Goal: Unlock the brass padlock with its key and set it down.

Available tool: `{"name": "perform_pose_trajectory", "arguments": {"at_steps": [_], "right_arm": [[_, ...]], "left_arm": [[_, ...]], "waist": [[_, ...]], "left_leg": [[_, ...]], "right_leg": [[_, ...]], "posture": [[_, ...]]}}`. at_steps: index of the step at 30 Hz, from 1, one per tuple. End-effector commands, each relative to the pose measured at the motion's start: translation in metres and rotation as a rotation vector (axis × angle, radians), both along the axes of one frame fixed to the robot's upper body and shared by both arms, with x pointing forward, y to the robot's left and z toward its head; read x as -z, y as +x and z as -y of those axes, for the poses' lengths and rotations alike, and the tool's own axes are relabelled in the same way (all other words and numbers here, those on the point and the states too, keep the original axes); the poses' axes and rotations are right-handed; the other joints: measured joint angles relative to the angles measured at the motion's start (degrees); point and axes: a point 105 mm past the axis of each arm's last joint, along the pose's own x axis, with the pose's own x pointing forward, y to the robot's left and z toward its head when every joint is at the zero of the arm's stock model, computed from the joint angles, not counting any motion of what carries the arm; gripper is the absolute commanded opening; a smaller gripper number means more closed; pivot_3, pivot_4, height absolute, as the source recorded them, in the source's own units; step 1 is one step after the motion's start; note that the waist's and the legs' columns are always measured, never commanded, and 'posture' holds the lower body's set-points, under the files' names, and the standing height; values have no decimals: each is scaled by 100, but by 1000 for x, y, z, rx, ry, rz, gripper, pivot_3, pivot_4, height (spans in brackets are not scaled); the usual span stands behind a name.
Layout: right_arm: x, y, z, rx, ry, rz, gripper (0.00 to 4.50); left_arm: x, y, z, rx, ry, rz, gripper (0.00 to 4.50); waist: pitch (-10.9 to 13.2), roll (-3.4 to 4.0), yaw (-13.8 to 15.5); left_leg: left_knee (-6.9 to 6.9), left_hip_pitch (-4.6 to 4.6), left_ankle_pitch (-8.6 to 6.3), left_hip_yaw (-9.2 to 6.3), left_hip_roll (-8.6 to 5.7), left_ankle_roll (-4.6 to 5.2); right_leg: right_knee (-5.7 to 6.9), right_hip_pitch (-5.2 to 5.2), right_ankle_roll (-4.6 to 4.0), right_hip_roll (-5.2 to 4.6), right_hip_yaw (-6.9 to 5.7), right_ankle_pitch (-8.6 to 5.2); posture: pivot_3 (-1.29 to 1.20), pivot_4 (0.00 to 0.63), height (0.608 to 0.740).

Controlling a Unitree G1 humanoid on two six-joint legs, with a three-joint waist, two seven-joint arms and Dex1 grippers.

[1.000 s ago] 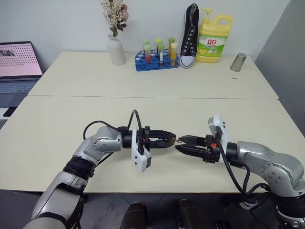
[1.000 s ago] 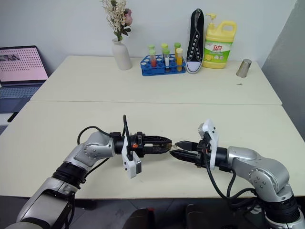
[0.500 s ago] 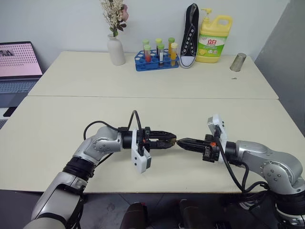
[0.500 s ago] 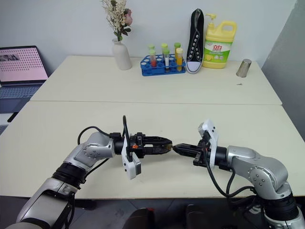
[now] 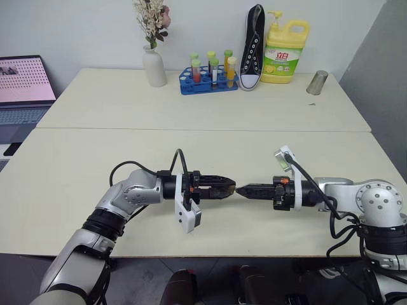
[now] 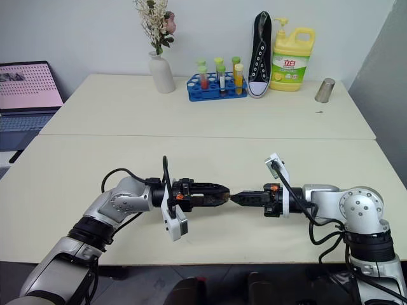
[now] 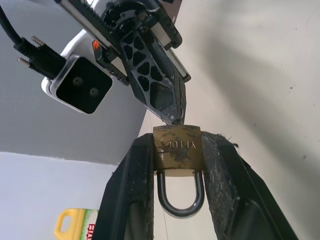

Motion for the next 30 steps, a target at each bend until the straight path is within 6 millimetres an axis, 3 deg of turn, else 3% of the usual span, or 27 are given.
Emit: {"name": "perform_pose_trajectory", "arguments": {"at_steps": [1,12,18,21,26,30], "right_arm": [[-19,-1,-6,-37,73,-3,0],[-18,-4,-7,-47,57,-66,0],[-21,-4,-11,-50,32,0,0],[-21,-9,-13,-70,-7,69,617],[-14,-22,-9,-135,-122,234,2452],[-14,-17,0,-107,-170,394,3840]], "left_arm": [[3,-5,1,13,18,15,972],[4,-6,0,8,24,21,972],[4,-6,0,4,19,16,972],[3,-5,-1,-3,13,13,972],[2,-2,-1,-14,5,8,972],[0,-1,0,-20,-6,7,972]], "waist": [[0,0,-2],[0,0,-5],[0,0,-4],[0,1,-4],[0,1,3],[0,1,5]], "left_leg": [[0,0,0,0,0,0],[0,-2,0,0,1,0],[0,-2,0,0,4,1],[-1,-3,0,0,4,1],[-1,-5,0,-3,4,1],[0,-5,0,-4,1,0]], "right_leg": [[0,0,0,0,0,0],[-1,-1,1,-2,0,0],[-1,-2,1,-3,0,0],[-1,-3,2,-3,0,-1],[-3,-4,24,-6,-4,-14],[-4,-4,26,-21,-7,-15]], "posture": [[0,150,740],[0,150,740],[0,150,740],[0,150,740],[0,150,740],[0,150,740]]}}
